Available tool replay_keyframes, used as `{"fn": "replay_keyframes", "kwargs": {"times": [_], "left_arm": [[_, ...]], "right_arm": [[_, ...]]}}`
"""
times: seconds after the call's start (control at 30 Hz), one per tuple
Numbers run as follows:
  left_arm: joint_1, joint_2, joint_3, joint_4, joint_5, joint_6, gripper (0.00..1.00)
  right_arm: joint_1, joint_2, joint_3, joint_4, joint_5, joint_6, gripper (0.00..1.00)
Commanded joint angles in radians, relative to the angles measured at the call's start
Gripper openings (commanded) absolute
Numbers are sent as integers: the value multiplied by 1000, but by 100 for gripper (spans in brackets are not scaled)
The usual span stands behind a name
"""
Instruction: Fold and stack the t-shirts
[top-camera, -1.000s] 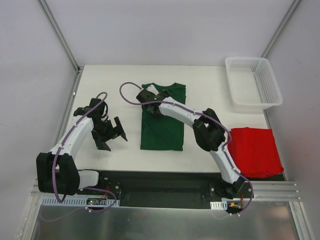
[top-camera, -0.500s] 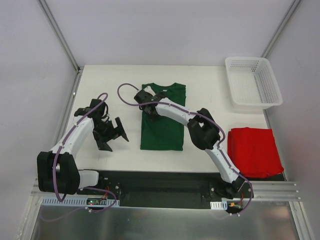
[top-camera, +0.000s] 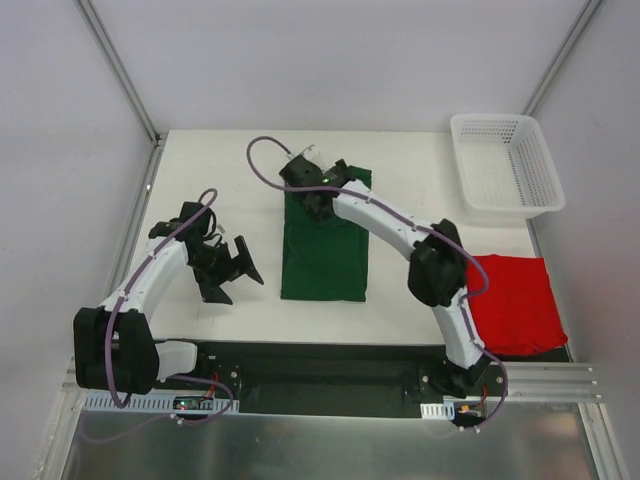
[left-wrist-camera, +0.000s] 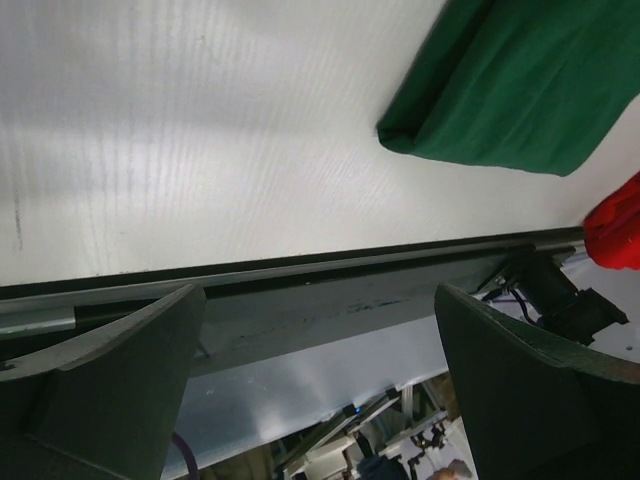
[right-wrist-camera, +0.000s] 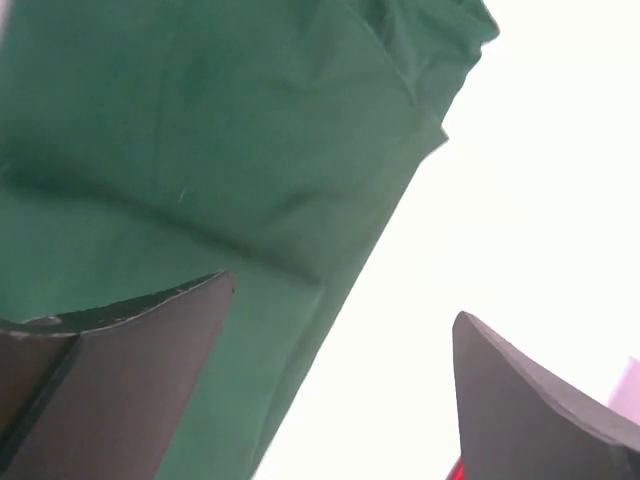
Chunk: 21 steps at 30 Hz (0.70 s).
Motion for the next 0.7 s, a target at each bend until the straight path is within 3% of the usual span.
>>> {"fn": "replay_keyframes", "kwargs": {"times": [0.0, 0.03, 0.1, 0.13, 0.23, 0.37, 0.5, 0.67], "left_arm": [[-3, 74, 23, 81, 182, 49, 99], [-3, 102, 15, 109, 221, 54, 99], [-3, 117, -17, 213, 287, 46, 99], [-3, 122, -26, 247, 330, 40, 99], [-3, 128, -43, 337, 377, 51, 99], [-2, 165, -69, 460, 512, 61, 99], [-2, 249, -69, 539, 565, 49, 99], [-2, 346, -63, 549, 559, 63, 99]], "right_arm": [[-104, -278, -111, -191, -384, 144, 98], [-136, -321, -277, -141, -590, 167, 98], [-240, -496, -502, -27, -772, 226, 99], [-280, -555, -691, 86, -952, 247, 99], [-392, -706, -881, 243, -1202, 299, 99], [-440, -737, -1048, 326, -1392, 307, 99], [-478, -751, -1202, 568, -1537, 428, 99], [-509, -771, -1297, 642, -1542, 441, 97]]}}
